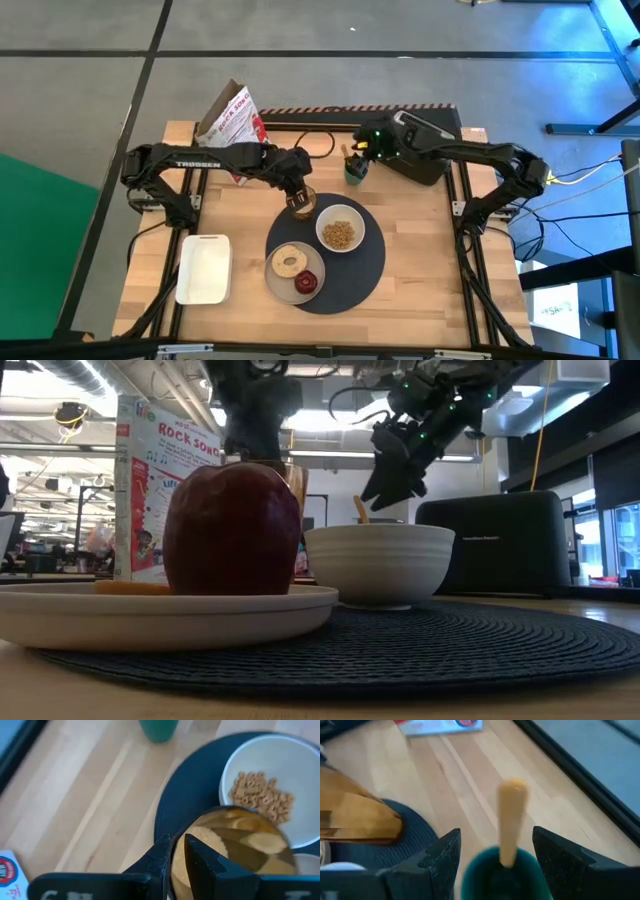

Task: Arrange a breakfast setting
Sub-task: Put the orange spoon onto the black table mat to the right of the white bowl

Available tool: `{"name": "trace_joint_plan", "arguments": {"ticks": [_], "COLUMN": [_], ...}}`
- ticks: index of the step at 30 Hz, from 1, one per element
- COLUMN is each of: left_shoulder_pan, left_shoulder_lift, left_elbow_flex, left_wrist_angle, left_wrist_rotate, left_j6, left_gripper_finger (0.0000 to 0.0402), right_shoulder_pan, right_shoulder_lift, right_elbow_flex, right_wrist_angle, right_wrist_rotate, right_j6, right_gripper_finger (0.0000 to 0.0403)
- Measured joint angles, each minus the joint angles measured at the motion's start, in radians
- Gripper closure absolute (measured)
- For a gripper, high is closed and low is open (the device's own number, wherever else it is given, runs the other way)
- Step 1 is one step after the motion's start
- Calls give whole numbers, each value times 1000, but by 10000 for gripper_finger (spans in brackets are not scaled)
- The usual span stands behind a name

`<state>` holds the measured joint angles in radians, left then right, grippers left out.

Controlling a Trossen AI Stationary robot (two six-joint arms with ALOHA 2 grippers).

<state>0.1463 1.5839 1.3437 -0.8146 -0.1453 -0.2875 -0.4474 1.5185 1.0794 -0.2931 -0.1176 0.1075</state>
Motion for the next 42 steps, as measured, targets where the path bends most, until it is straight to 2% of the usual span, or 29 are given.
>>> {"name": "trace_joint_plan", "arguments": {"ticks": [7, 16, 20, 28, 30, 35, 39, 42], "left_shoulder_pan": [8, 9, 9, 18, 28, 62, 87, 105], "left_shoulder_lift": [-95, -216, -239, -241, -241, -241, -241, -241], "left_elbow_flex": [0, 0, 0, 0, 0, 0, 0, 0], "left_wrist_angle": [24, 85, 80, 80, 80, 80, 80, 80], "left_wrist_rotate": [-32, -208, -248, -257, -258, -257, -248, -227], "left_j6": [-13, 28, 33, 98, 110, 115, 115, 139], "left_gripper_finger": [351, 350, 350, 350, 350, 350, 350, 350], "right_shoulder_pan": [-4, -11, -11, -11, -11, -11, -11, -11], "right_shoulder_lift": [16, 102, 104, 104, 103, 103, 90, 67], "right_elbow_flex": [-113, -111, -111, -111, -111, -111, -111, -111], "right_wrist_angle": [238, 307, 297, 296, 296, 296, 288, 286], "right_wrist_rotate": [54, 15, 17, 19, 18, 12, 22, 25], "right_j6": [-9, -19, -19, -4, -4, 19, 43, 49], "right_gripper_finger": [164, 173, 212, 340, 357, 357, 330, 328]}}
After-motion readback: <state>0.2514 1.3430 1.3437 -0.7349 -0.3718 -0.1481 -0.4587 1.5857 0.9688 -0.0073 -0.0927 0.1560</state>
